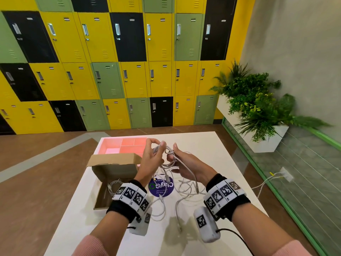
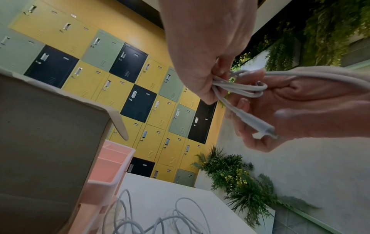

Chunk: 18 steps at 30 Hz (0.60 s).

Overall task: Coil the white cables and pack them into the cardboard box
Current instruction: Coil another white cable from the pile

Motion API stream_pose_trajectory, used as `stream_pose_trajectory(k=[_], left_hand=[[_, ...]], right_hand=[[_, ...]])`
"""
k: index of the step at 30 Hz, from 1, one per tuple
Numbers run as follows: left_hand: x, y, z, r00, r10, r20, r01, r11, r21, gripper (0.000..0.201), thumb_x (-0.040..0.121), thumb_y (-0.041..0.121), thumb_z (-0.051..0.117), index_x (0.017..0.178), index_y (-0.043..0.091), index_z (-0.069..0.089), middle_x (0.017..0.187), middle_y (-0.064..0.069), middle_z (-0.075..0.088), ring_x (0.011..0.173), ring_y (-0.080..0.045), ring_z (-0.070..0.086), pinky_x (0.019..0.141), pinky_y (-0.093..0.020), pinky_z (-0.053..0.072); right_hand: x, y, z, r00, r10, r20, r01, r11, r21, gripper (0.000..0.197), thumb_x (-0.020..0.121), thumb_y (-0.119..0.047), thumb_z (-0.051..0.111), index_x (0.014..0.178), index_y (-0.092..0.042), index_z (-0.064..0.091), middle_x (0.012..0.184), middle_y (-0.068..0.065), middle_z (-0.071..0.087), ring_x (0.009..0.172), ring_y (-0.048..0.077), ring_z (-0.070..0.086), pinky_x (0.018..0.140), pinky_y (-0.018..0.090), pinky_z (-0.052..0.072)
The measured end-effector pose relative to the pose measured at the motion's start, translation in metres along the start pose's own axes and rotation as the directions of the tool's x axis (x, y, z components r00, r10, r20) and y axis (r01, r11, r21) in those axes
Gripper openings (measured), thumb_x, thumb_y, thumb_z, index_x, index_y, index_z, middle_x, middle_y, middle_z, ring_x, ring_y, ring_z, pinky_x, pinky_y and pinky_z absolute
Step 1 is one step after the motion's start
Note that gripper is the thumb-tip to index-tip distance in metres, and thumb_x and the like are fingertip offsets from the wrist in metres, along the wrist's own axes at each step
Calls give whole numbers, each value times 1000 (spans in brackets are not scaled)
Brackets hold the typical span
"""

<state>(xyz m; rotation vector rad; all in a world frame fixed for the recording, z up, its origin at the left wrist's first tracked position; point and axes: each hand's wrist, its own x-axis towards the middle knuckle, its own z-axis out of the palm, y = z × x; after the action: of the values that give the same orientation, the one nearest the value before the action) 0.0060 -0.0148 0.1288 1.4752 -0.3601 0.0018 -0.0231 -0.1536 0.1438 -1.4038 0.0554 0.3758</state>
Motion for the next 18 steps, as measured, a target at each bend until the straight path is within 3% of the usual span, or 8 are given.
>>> stream_pose_trajectory(k=[4, 8, 13, 18], left_hand=[[-1, 1, 1, 998, 38, 40, -40, 998, 58, 17, 99, 26, 47, 110, 13, 47, 74, -7, 53, 52, -7, 46, 49, -22, 42], [3, -3, -1, 996, 23, 90, -40, 982, 185, 17, 101, 27, 42, 100, 12, 49, 69, -1, 50, 53, -7, 46, 53, -22, 44], [3, -3, -5, 983, -57, 176, 10, 967, 255, 24, 103, 25, 35, 85, 15, 46, 70, 1, 43, 52, 0, 44, 54, -18, 42], [1, 9, -12, 918, -168, 360, 101, 975, 197, 22, 103, 25, 36, 94, 5, 42, 69, -3, 37, 56, -10, 38, 52, -16, 38]], right_hand=[[4, 2, -4, 1000, -1, -3, 1, 1000, -21, 54, 97, -58, 26, 60, -22, 42, 66, -6, 46, 65, 10, 43, 75, 31, 29], [5, 6, -2, 999, -20, -44, 21, 1000, 13, 54, 95, -60, 30, 56, -24, 38, 61, -6, 41, 54, 7, 40, 68, 29, 28], [7, 7, -4, 995, -22, -93, 22, 1000, 0, 55, 93, -62, 33, 54, -23, 35, 59, -6, 39, 53, 9, 34, 64, 28, 28], [12, 15, -8, 994, 19, -112, -16, 1000, 25, 52, 91, -63, 40, 59, -22, 43, 56, -6, 41, 56, 11, 33, 61, 28, 26]])
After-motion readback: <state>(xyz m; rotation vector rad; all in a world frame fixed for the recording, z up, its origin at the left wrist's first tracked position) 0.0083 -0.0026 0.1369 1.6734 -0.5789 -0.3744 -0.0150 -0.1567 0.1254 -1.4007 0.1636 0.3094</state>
